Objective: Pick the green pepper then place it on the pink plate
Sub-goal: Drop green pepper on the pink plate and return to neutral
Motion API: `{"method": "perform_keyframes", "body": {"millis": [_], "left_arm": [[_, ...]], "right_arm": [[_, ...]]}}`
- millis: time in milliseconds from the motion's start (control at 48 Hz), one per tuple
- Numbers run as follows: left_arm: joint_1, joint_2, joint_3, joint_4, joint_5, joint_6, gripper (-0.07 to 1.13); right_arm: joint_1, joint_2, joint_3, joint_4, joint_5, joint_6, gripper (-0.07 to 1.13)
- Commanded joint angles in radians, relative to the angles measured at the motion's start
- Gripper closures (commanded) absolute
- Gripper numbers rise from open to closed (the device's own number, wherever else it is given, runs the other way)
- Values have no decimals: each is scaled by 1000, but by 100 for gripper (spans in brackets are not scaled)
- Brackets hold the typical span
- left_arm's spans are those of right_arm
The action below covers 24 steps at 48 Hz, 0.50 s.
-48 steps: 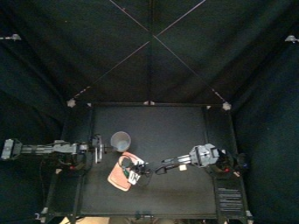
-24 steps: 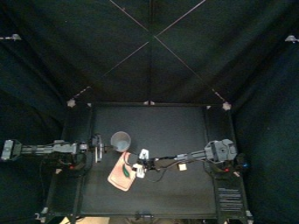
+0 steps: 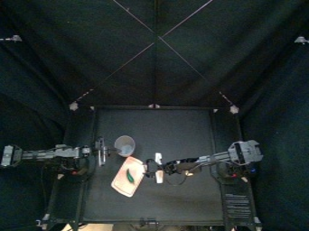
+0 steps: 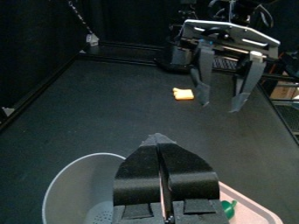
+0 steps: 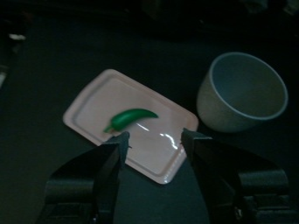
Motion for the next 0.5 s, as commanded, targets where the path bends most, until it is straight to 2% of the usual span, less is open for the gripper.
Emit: {"method": "perform_keyframes", "body": {"millis": [21,333,500], "left_arm": [[5,3,-17,3,-15,2,95],[5,3,-15,8,-15,2,95],[6,3,-11,11,-15,2,95]], "right_arm": [[-28,-112,81,-3,-170,0,18],[-130,-282,319,8,-526,-12,18],[-193,-322,394,20,-637,-18,18]]}}
